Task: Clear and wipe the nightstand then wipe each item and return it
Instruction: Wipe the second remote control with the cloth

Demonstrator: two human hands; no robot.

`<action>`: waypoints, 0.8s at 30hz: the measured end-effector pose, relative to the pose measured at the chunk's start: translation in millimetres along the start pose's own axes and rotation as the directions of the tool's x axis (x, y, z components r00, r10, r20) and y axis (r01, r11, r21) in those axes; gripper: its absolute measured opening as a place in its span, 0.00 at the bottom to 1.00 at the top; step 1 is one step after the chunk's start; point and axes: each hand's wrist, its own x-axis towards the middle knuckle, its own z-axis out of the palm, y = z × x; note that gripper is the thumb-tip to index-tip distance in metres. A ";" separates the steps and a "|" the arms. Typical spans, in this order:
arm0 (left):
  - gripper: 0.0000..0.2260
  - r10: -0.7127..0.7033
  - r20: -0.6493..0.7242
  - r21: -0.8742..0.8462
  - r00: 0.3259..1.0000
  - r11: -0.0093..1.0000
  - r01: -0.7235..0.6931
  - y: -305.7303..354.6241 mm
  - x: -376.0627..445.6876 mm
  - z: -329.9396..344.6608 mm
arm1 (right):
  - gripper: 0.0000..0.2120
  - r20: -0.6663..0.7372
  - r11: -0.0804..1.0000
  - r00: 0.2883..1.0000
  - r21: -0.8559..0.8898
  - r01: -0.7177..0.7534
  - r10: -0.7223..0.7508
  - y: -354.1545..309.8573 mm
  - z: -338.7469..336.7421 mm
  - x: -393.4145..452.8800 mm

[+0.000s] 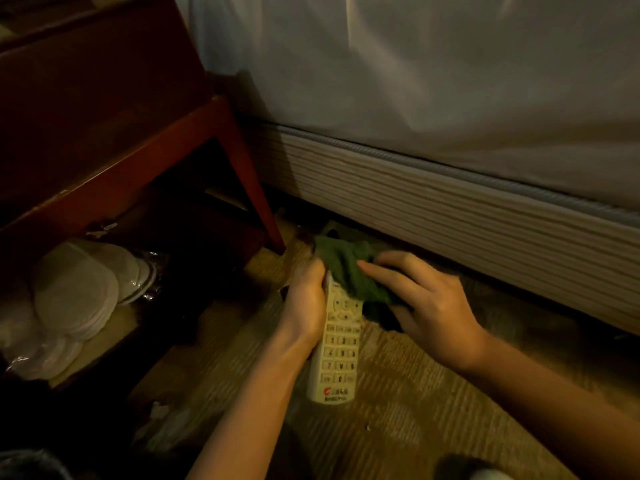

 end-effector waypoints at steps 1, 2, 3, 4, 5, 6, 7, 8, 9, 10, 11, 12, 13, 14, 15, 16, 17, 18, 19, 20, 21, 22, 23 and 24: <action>0.19 -0.066 0.005 0.020 0.998 0.998 0.066 -6.2 -0.3 0.7 | 0.19 0.042 0.999 0.999 -0.015 -0.030 0.030 4.1 1.4 -5.4; 0.21 -0.132 -0.003 0.025 0.991 0.991 0.132 -14.1 0.6 0.3 | 0.19 0.088 0.998 0.994 -0.045 -0.054 0.058 6.9 2.9 -9.1; 0.22 -0.186 -0.018 0.010 0.982 0.982 0.186 -19.9 0.4 0.5 | 0.19 0.142 0.994 0.986 -0.079 -0.074 0.085 8.5 3.9 -10.2; 0.22 -0.219 -0.026 -0.001 0.975 0.976 0.219 -27.1 1.1 -0.6 | 0.19 0.197 0.988 0.972 -0.105 -0.109 0.129 9.1 3.8 -8.6; 0.23 -0.227 -0.020 -0.001 0.974 0.974 0.227 -32.8 0.1 -0.8 | 0.18 0.232 0.977 0.953 -0.134 -0.169 0.196 8.9 2.1 -4.6; 0.24 -0.219 -0.018 0.021 0.976 0.975 0.219 -37.9 -0.1 -1.8 | 0.16 0.246 0.954 0.926 -0.159 -0.252 0.286 8.2 -0.6 1.3; 0.25 -0.204 -0.023 0.049 0.979 0.977 0.205 -42.3 0.4 -3.7 | 0.16 0.241 0.924 0.894 -0.160 -0.347 0.377 8.8 -3.5 6.0; 0.25 -0.194 -0.032 0.076 0.981 0.978 0.196 -45.8 0.8 -5.8 | 0.16 0.196 0.898 0.878 -0.145 -0.415 0.437 10.1 -7.4 9.6; 0.26 -0.194 -0.042 0.092 0.980 0.976 0.197 -47.1 0.2 -6.2 | 0.16 0.137 0.883 0.873 -0.118 -0.454 0.468 9.1 -12.8 13.9; 0.26 -0.201 -0.057 0.097 0.978 0.974 0.205 -47.7 0.4 -6.1 | 0.16 0.069 0.889 0.887 -0.076 -0.452 0.457 6.0 -18.7 17.9; 0.26 -0.198 -0.076 0.102 0.977 0.973 0.205 -46.9 -0.3 -4.8 | 0.17 0.028 0.908 0.907 -0.030 -0.418 0.419 0.9 -23.4 21.9; 0.25 -0.182 -0.095 0.110 0.979 0.975 0.192 -44.7 -0.9 -1.7 | 0.18 0.036 0.927 0.927 0.012 -0.374 0.374 -5.3 -25.0 24.7; 0.24 -0.151 -0.106 0.098 0.983 0.982 0.162 -41.6 -1.6 2.3 | 0.19 0.074 0.944 0.943 0.037 -0.327 0.324 -11.3 -22.1 25.0; 0.22 -0.110 -0.113 0.071 0.988 0.990 0.118 -39.0 -1.1 6.2 | 0.20 0.119 0.960 0.955 0.040 -0.278 0.271 -17.1 -15.5 22.0; 0.19 -0.082 -0.124 0.015 0.989 0.996 0.085 -36.5 -0.2 10.1 | 0.21 0.142 0.973 0.964 0.026 -0.230 0.224 -20.9 -7.6 16.9; 0.18 -0.068 -0.128 -0.038 0.989 0.997 0.063 -33.3 0.5 13.8 | 0.21 0.137 0.980 0.972 0.022 -0.197 0.192 -22.4 -1.7 11.8; 0.17 -0.050 -0.119 -0.061 0.992 0.997 0.043 -31.2 0.6 15.2 | 0.22 0.115 0.983 0.977 0.032 -0.183 0.178 -21.1 2.0 7.2; 0.18 -0.031 -0.104 -0.057 0.994 0.998 0.025 -31.1 0.5 14.8 | 0.21 0.089 0.986 0.983 0.034 -0.164 0.161 -17.5 3.1 3.4; 0.19 -0.007 -0.090 -0.059 0.996 0.998 0.002 -31.4 -0.2 12.8 | 0.21 0.072 0.991 0.988 0.017 -0.136 0.134 -12.5 1.7 1.0; 0.20 0.015 -0.072 -0.078 0.997 0.997 -0.020 -29.2 -1.2 9.8 | 0.20 0.078 0.994 0.991 -0.019 -0.105 0.106 -5.6 -0.7 -1.1; 0.22 0.018 -0.046 -0.115 0.999 0.993 -0.024 -22.3 -2.9 6.4 | 0.18 0.119 0.994 0.989 -0.070 -0.080 0.088 3.5 -2.9 -5.2; 0.23 0.030 -0.011 -0.166 0.999 0.986 -0.031 -12.6 -3.5 2.9 | 0.16 0.188 0.988 0.979 -0.144 -0.055 0.082 14.1 -3.1 -12.2; 0.26 0.069 0.029 -0.230 0.997 0.971 -0.060 -2.1 -2.3 -0.9 | 0.16 0.278 0.975 0.955 -0.215 -0.045 0.106 25.4 -0.8 -21.2; 0.28 0.129 0.067 -0.278 0.989 0.955 -0.106 10.4 -0.7 -3.1 | 0.16 0.346 0.959 0.920 -0.270 -0.090 0.184 33.5 1.4 -31.1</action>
